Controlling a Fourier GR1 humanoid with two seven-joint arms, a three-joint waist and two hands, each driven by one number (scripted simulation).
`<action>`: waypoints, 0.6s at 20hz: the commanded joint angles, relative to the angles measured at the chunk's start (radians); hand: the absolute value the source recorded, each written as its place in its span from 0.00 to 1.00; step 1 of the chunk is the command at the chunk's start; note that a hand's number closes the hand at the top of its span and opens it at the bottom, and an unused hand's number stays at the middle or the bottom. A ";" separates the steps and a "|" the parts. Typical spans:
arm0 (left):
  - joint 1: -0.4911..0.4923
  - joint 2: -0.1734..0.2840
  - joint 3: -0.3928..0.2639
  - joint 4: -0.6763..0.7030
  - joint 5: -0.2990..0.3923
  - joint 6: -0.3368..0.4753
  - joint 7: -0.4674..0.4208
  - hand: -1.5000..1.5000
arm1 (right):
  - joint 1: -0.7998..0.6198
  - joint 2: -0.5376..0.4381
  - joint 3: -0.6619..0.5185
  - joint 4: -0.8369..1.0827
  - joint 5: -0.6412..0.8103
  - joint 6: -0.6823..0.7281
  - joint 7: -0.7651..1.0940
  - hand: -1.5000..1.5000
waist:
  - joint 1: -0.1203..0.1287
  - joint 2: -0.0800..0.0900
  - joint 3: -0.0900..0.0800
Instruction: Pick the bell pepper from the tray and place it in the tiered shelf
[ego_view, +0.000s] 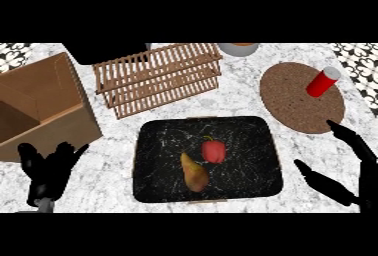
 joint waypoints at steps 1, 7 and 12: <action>-0.044 -0.033 -0.035 0.016 -0.010 0.013 0.067 0.50 | 0.097 -0.075 0.098 -0.223 0.125 0.000 0.157 0.00 | 0.022 0.009 -0.006; -0.001 -0.021 -0.040 -0.016 -0.011 -0.017 0.074 0.50 | 0.132 -0.140 0.199 -0.456 0.347 0.075 0.507 0.00 | 0.047 0.009 -0.006; -0.068 -0.032 -0.058 -0.032 -0.035 0.021 0.133 0.50 | -0.022 -0.116 0.224 -0.529 0.478 0.258 0.882 0.00 | 0.064 0.013 -0.008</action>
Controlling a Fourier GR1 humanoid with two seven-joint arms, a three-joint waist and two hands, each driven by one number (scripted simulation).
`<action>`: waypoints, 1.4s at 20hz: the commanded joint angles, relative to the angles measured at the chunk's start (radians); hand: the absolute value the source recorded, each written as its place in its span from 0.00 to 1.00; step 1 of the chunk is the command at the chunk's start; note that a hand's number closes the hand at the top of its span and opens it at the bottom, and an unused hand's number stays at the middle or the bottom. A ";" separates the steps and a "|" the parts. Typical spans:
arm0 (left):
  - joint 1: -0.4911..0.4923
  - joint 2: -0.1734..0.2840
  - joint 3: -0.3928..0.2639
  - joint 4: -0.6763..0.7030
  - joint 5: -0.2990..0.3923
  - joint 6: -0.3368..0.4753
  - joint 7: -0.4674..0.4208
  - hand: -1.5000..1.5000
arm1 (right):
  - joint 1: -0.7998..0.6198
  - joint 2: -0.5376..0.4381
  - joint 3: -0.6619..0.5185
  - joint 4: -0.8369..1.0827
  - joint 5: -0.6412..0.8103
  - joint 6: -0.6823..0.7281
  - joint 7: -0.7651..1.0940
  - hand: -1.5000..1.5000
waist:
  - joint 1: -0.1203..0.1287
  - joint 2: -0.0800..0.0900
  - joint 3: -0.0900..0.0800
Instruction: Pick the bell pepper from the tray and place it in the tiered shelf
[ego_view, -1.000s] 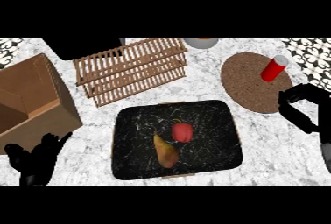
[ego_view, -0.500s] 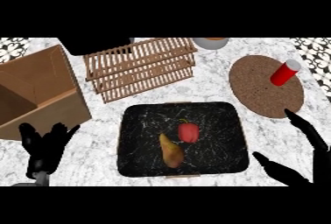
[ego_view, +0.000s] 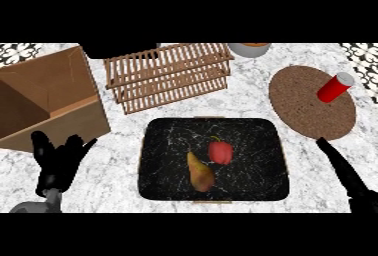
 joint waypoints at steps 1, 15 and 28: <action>-0.049 -0.013 -0.024 0.006 -0.008 0.001 0.057 0.50 | -0.124 0.063 0.051 -0.034 0.132 0.117 0.289 0.00 | 0.023 0.009 -0.004; -0.049 -0.022 -0.020 -0.003 0.001 -0.026 0.071 0.50 | -0.475 0.518 0.122 0.331 0.401 0.438 0.688 0.00 | 0.039 0.006 -0.001; 0.002 -0.029 -0.008 -0.010 -0.018 -0.025 0.034 0.50 | -0.529 0.812 0.051 0.643 0.590 0.570 0.700 0.00 | 0.017 0.003 0.002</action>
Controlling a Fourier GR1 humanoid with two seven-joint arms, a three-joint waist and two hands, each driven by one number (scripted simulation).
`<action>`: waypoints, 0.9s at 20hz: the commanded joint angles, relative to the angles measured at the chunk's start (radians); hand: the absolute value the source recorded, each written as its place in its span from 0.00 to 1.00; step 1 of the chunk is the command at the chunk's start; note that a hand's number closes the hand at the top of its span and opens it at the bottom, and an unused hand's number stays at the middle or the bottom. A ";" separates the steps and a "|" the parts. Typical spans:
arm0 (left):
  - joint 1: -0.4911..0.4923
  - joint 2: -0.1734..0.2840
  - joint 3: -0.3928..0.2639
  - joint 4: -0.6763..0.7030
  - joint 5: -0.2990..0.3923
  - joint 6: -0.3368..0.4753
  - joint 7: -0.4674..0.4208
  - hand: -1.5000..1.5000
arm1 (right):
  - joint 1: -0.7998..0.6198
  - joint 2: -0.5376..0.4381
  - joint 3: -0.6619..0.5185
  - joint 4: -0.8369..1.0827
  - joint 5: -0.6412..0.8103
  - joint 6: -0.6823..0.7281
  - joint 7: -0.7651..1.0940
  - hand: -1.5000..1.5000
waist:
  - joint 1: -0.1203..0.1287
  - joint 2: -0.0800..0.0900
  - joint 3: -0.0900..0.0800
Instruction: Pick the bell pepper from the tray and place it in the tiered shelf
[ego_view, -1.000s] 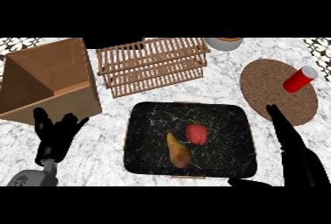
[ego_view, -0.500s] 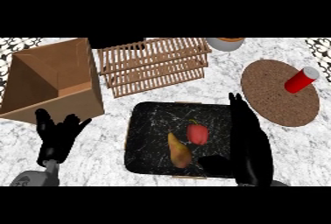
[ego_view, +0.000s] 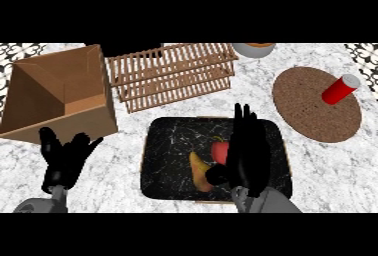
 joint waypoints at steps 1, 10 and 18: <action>-0.004 -0.010 -0.002 -0.016 -0.008 0.021 0.030 0.50 | -0.007 0.085 -0.011 0.081 0.104 0.058 0.212 0.00 | -0.009 0.000 0.000; 0.003 0.003 0.013 -0.016 0.005 -0.034 0.033 0.50 | -0.004 0.107 0.020 0.116 0.120 0.016 0.240 0.00 | 0.001 0.002 0.000; 0.002 -0.015 0.013 0.015 -0.023 -0.028 0.011 0.50 | -0.007 0.107 -0.041 0.224 0.178 0.011 0.211 0.00 | -0.001 0.004 0.001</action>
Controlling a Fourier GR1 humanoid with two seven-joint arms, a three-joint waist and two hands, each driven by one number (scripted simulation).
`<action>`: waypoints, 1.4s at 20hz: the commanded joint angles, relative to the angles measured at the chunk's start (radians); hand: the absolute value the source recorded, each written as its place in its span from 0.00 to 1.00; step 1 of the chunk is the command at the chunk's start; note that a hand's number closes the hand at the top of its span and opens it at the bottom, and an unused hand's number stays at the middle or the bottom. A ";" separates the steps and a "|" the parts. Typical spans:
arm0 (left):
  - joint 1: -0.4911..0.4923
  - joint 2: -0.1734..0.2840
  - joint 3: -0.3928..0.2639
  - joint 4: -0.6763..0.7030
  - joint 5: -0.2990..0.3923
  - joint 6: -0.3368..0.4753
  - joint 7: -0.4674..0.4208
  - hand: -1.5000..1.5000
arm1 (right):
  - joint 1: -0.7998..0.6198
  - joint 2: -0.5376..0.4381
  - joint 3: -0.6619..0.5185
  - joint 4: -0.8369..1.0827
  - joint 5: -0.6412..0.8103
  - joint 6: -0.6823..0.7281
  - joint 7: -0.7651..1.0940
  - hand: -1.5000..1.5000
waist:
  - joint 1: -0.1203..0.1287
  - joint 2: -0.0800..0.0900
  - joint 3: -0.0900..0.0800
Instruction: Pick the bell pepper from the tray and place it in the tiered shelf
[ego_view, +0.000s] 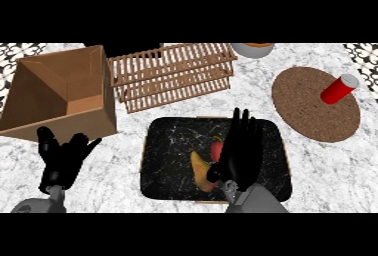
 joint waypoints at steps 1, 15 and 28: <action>0.018 -0.016 -0.017 0.005 -0.025 0.004 -0.010 0.50 | -0.023 0.014 -0.028 0.055 0.027 -0.017 0.196 0.00 | -0.001 0.005 0.001; 0.032 -0.051 0.011 -0.017 -0.043 -0.002 -0.024 0.50 | -0.044 0.014 -0.101 0.211 0.043 -0.138 0.024 0.00 | -0.001 0.006 0.001; -0.012 -0.042 0.052 0.012 -0.057 -0.038 0.021 0.50 | -0.050 0.013 0.033 0.363 -0.120 -0.194 -0.133 1.00 | 0.000 0.005 0.002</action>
